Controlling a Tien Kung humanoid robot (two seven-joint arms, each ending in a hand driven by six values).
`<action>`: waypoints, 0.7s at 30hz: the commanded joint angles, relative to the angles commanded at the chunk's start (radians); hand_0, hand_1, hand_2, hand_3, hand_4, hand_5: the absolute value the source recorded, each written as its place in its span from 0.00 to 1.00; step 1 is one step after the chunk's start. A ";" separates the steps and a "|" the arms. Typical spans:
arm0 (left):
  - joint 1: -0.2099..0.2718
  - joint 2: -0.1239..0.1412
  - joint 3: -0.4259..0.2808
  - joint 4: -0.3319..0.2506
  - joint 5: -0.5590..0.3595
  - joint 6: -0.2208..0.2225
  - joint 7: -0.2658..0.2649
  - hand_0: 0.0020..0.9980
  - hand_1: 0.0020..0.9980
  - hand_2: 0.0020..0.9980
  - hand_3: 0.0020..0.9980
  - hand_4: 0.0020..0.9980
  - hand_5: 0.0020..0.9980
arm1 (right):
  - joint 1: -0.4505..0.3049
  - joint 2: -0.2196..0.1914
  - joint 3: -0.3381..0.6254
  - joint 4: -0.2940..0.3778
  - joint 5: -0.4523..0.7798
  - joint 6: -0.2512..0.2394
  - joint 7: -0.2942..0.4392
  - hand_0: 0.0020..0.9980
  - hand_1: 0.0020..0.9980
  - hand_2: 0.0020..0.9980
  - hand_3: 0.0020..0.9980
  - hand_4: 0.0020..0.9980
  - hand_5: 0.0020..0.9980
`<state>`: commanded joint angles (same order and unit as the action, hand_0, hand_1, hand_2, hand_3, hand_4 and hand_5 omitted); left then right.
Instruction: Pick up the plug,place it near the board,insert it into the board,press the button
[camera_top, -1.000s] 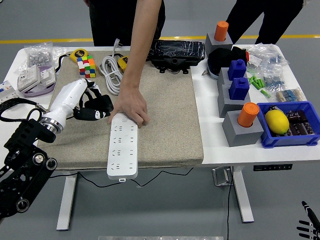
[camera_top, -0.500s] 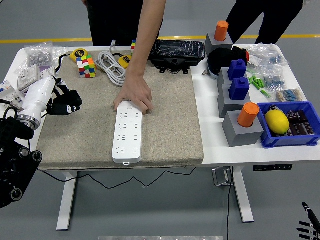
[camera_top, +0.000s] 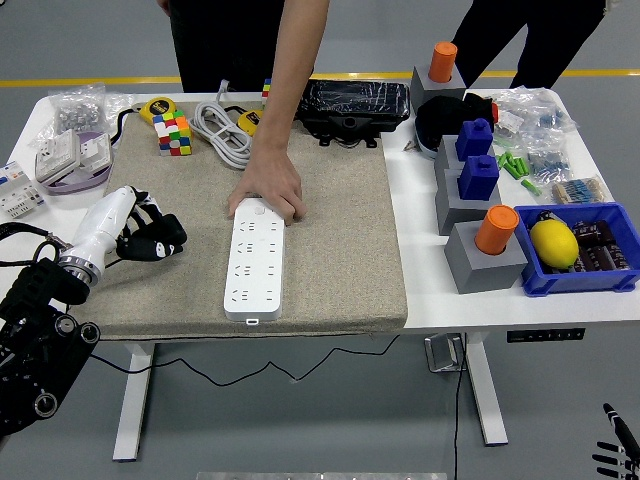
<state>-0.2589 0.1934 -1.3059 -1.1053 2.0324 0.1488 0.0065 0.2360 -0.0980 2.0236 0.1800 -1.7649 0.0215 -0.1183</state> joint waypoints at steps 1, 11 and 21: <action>0.000 0.000 0.003 0.003 -0.001 -0.003 0.000 0.18 0.12 0.19 0.31 0.83 0.01 | 0.000 0.000 0.001 0.000 -0.001 0.000 0.000 0.86 0.75 0.70 0.76 1.00 1.00; -0.001 0.002 0.004 0.012 -0.017 -0.017 -0.007 0.22 0.19 0.23 0.33 0.84 0.04 | 0.000 0.000 -0.004 0.000 0.001 0.001 -0.001 0.86 0.75 0.70 0.76 1.00 1.00; 0.000 0.007 0.001 0.017 -0.031 -0.057 -0.008 0.48 0.68 0.65 0.60 0.96 0.20 | -0.004 -0.002 -0.008 0.000 0.003 0.001 -0.001 0.86 0.75 0.70 0.76 1.00 1.00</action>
<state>-0.2592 0.2002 -1.3047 -1.0887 2.0015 0.0918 -0.0016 0.2322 -0.0997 2.0155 0.1800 -1.7616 0.0225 -0.1198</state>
